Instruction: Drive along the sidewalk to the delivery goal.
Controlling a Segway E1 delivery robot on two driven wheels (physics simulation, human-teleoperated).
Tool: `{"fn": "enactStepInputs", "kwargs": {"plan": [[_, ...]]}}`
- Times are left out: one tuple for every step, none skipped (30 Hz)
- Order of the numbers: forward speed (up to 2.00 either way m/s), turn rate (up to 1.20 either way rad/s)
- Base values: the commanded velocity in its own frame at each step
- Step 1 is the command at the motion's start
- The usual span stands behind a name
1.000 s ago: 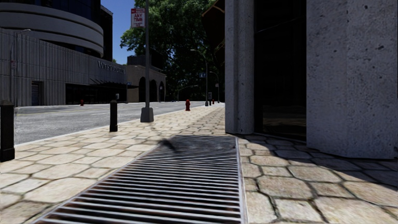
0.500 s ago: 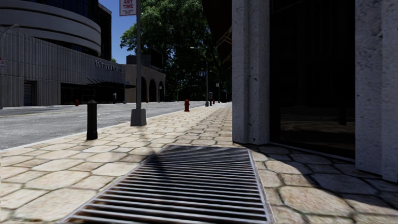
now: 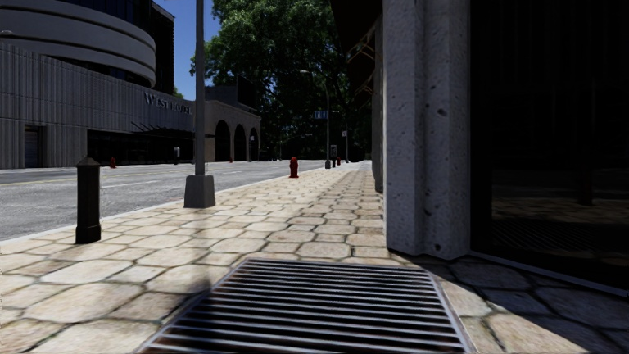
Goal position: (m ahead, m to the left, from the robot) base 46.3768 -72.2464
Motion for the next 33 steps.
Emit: {"fn": "enactStepInputs", "kwargs": {"plan": [[2.0, 0.0], [2.0, 0.0], [2.0, 0.0], [2.0, 0.0], [2.0, 0.0], [2.0, 0.0], [2.0, 0.0], [2.0, 0.0], [2.0, 0.0], [2.0, 0.0], [2.0, 0.0], [2.0, 0.0], [2.0, 0.0], [2.0, 0.0], [2.0, 0.0], [2.0, 0.0], [2.0, 0.0], [2.0, 0.0], [2.0, 0.0], [2.0, 0.0], [2.0, 0.0], [2.0, 0.0], [2.0, 0.0], [2.0, 0.0], [2.0, 0.0], [2.0, 0.0], [2.0, 0.0], [2.0, 0.0], [2.0, 0.0], [2.0, 0.0], [2.0, 0.0], [2.0, 0.0], [2.0, 0.0]]}}
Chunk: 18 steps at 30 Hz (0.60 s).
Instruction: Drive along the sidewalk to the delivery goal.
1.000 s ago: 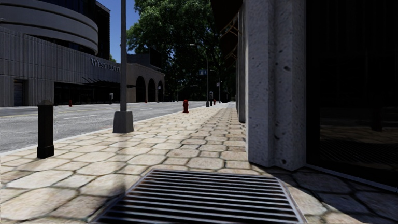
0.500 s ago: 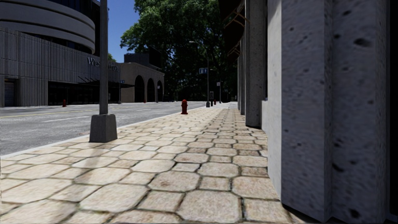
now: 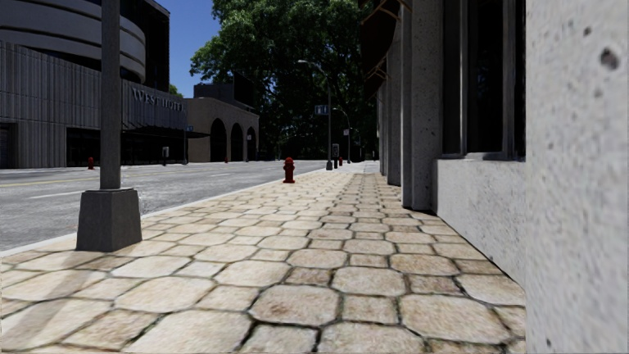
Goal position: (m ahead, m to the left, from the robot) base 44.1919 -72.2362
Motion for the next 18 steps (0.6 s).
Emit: {"fn": "enactStepInputs", "kwargs": {"plan": [[2.0, 0.0], [2.0, 0.0], [2.0, 0.0], [2.0, 0.0], [2.0, 0.0], [2.0, 0.0], [2.0, 0.0], [2.0, 0.0], [2.0, 0.0], [2.0, 0.0], [2.0, 0.0], [2.0, 0.0], [2.0, 0.0], [2.0, 0.0], [2.0, 0.0], [2.0, 0.0], [2.0, 0.0], [2.0, 0.0]]}}
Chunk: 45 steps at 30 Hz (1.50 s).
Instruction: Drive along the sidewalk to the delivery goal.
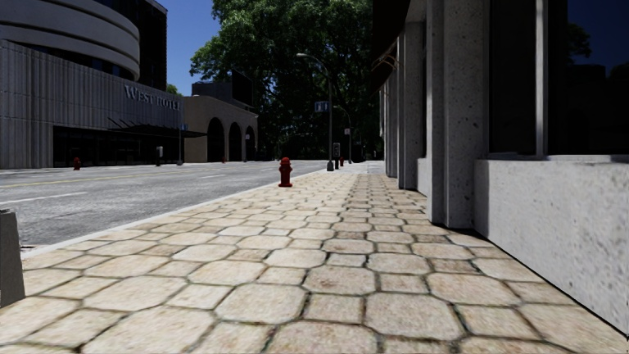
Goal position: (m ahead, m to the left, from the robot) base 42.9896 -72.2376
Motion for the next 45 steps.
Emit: {"fn": "enactStepInputs", "kwargs": {"plan": [[2.0, 0.0], [2.0, -0.04], [2.0, -0.06], [2.0, -0.06], [2.0, -0.11], [2.0, -0.17], [2.0, -0.22], [2.0, -0.28], [2.0, -0.28], [2.0, -0.37], [2.0, -0.41], [2.0, -0.41], [2.0, -0.41], [2.0, -0.42], [2.0, -0.42], [2.0, -0.42], [2.0, -0.42], [2.0, -0.42], [2.0, -0.42], [2.0, -0.42], [2.0, -0.42], [2.0, -0.42], [2.0, -0.42], [2.0, -0.42], [2.0, -0.42], [2.0, -0.42], [2.0, -0.42], [2.0, -0.35], [2.0, 0.0], [2.0, 0.0], [2.0, 0.0], [2.0, 0.0], [2.0, 0.0], [2.0, 0.0], [2.0, 0.0], [2.0, 0.0], [2.0, 0.0], [2.0, 0.0], [2.0, 0.0], [2.0, 0.0], [2.0, 0.0], [2.0, 0.0], [2.0, 0.0], [2.0, 0.0], [2.0, 0.0]]}}
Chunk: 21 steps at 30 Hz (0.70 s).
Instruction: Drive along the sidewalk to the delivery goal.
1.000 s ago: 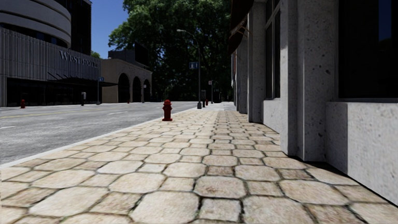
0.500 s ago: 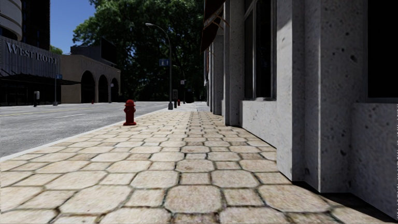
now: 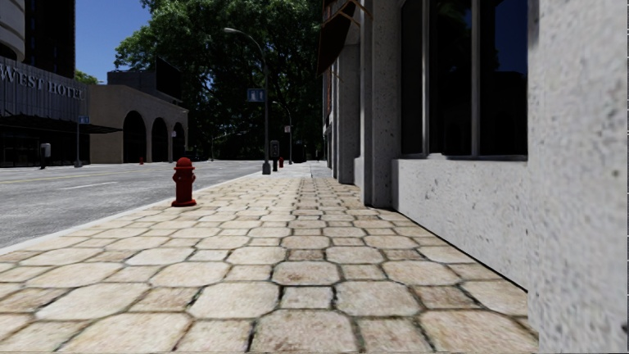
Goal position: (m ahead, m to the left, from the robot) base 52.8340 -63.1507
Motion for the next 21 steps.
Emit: {"fn": "enactStepInputs", "kwargs": {"plan": [[2.0, 0.0], [2.0, 0.0], [2.0, 0.0], [2.0, 0.02], [2.0, 0.02], [2.0, 0.13], [2.0, 0.19], [2.0, 0.2], [2.0, 0.2], [2.0, 0.15], [2.0, 0.13], [2.0, 0.1], [2.0, 0.0], [2.0, 0.0], [2.0, 0.0], [2.0, 0.0], [2.0, 0.0], [2.0, 0.0], [2.0, 0.0], [2.0, 0.0], [2.0, 0.0]]}}
